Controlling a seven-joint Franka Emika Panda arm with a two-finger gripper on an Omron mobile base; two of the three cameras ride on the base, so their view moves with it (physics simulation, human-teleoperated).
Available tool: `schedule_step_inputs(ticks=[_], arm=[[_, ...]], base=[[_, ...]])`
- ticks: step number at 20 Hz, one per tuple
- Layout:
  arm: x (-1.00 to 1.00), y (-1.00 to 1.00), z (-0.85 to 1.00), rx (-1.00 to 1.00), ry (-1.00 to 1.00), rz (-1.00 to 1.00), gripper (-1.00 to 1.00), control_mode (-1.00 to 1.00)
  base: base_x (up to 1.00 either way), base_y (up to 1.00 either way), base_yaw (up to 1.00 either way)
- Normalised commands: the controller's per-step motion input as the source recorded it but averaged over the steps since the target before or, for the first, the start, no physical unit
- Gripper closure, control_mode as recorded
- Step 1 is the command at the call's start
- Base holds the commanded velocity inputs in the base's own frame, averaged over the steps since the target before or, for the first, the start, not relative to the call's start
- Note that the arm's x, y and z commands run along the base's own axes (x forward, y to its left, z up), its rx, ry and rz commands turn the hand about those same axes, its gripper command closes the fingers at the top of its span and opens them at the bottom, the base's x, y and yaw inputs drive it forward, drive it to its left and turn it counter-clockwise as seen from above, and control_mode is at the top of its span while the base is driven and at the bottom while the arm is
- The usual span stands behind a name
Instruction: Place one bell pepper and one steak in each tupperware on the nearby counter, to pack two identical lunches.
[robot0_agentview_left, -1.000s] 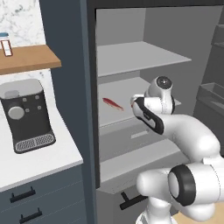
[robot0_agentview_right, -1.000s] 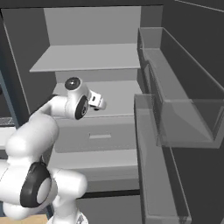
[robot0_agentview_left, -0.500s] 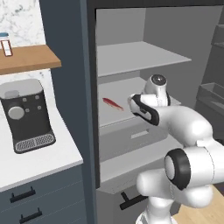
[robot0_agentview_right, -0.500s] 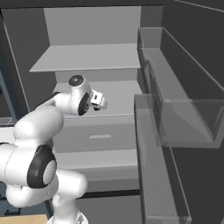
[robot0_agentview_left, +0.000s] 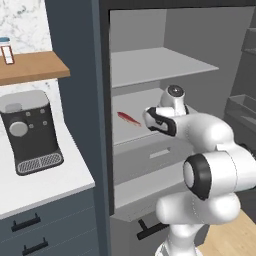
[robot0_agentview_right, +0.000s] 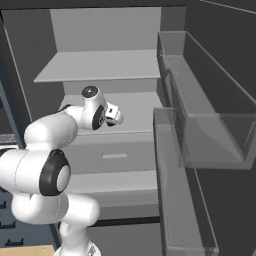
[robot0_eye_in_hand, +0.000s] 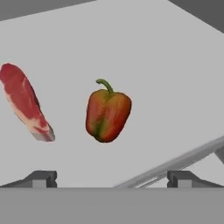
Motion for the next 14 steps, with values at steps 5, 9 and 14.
schedule_step_inputs(ticks=[5,9,14], arm=[[0.32,0.00,-0.16,0.00,0.00,0.00,-1.00,-1.00],[0.40,0.00,-0.26,0.00,0.02,0.00,-1.00,-1.00],[0.45,0.00,-0.28,0.00,0.04,0.00,-1.00,-1.00]], base=[[0.00,0.00,0.00],[0.00,0.00,0.00],[0.00,0.00,0.00]])
